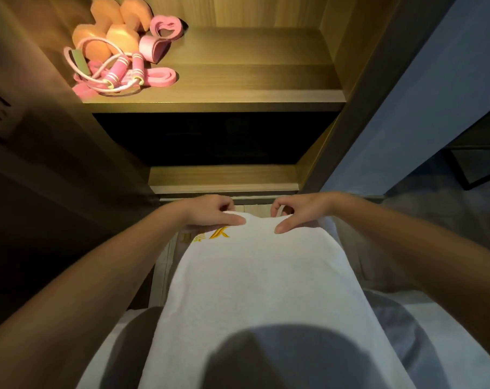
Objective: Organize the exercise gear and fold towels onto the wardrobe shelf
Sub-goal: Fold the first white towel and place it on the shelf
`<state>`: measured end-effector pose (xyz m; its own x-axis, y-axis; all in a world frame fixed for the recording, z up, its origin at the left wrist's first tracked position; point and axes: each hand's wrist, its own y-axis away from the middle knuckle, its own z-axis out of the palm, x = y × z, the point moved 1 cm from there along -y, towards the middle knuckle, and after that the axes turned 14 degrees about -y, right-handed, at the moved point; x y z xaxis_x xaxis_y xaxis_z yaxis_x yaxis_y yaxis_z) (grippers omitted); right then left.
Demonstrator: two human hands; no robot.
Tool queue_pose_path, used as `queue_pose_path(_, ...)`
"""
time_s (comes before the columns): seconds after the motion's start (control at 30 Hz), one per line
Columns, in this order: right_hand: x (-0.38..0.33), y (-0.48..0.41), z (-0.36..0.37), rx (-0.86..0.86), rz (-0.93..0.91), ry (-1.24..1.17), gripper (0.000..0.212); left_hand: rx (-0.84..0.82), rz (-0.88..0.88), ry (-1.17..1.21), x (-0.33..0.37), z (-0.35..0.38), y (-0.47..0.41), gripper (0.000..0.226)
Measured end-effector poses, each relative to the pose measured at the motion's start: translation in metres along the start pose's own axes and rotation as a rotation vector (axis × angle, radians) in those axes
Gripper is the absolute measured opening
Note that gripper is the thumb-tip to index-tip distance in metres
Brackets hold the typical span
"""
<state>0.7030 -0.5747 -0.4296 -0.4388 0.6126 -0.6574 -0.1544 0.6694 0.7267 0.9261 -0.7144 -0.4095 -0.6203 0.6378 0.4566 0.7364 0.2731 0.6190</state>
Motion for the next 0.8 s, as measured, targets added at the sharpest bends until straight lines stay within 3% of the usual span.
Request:
queue_pose_path(0.23,-0.01,-0.022,-0.013,-0.221,0.055,-0.141,0.049,-0.283,0.115,0.113,-0.001,-0.011,-0.025,0.048)
queue_pose_path(0.57,-0.011,-0.03,-0.024,-0.377,0.029,-0.409,0.034,-0.473,0.085,0.143,-0.012,-0.021,-0.021,0.052)
queue_pose_path(0.8,-0.014,-0.023,-0.028,-0.374,0.113,-0.101,0.044,-0.424,0.053,0.068,-0.02,-0.02,-0.019,0.049)
